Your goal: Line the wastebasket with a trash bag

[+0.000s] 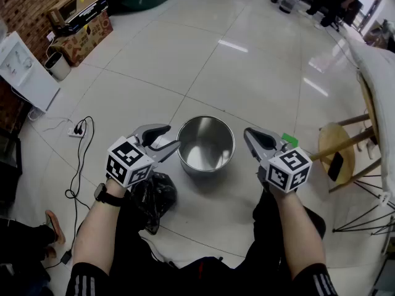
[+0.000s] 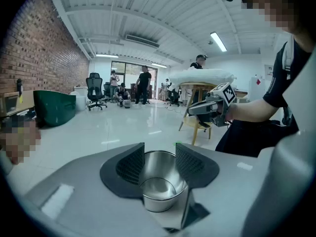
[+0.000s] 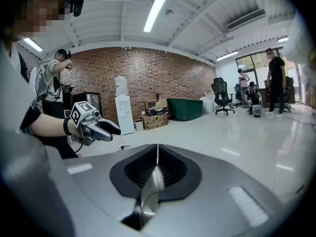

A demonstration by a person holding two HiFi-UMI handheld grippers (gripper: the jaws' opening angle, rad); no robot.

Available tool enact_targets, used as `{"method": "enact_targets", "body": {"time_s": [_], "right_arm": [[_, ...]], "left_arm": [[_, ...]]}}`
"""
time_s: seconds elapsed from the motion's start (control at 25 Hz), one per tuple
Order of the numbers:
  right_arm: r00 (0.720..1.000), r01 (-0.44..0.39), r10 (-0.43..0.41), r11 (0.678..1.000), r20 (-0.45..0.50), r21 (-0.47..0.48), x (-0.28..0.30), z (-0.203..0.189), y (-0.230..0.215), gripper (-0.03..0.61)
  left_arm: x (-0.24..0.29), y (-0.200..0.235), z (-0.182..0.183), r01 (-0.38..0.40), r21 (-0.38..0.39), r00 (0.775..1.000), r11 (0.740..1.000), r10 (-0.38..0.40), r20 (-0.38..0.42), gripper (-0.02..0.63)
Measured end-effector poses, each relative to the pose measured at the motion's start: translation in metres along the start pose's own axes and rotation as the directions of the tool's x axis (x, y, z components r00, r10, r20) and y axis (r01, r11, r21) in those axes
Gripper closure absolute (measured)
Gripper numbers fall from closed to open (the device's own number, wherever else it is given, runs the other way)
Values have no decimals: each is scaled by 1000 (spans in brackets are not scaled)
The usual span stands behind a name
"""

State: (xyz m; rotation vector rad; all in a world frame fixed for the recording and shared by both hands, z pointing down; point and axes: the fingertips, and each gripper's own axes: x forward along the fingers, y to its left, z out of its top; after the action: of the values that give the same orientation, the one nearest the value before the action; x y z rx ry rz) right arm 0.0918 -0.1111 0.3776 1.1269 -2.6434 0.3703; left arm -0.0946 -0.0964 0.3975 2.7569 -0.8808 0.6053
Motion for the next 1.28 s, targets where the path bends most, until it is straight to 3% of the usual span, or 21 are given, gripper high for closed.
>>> {"method": "enact_targets", "body": {"time_s": [0.32, 0.52, 0.68, 0.96, 1.28], "right_arm": [[999, -48, 48, 998, 0, -35, 16, 4, 38, 516], [984, -173, 171, 984, -40, -48, 45, -6, 92, 477], [954, -289, 282, 955, -103, -62, 74, -35, 147, 468], [892, -402, 378, 914, -248, -49, 139, -108, 220, 452], [800, -410, 398, 909, -449, 74, 208, -233, 257, 370]], "left_arm": [[-9, 0, 12, 1, 4, 999, 1000, -1, 35, 422], [-22, 7, 15, -21, 0, 998, 1000, 21, 53, 422], [-34, 13, 19, -39, -6, 997, 999, 39, 70, 422], [-49, 22, 27, -52, -18, 993, 998, 53, 105, 422], [-57, 36, 16, -91, -28, 991, 995, 94, 91, 391]]}}
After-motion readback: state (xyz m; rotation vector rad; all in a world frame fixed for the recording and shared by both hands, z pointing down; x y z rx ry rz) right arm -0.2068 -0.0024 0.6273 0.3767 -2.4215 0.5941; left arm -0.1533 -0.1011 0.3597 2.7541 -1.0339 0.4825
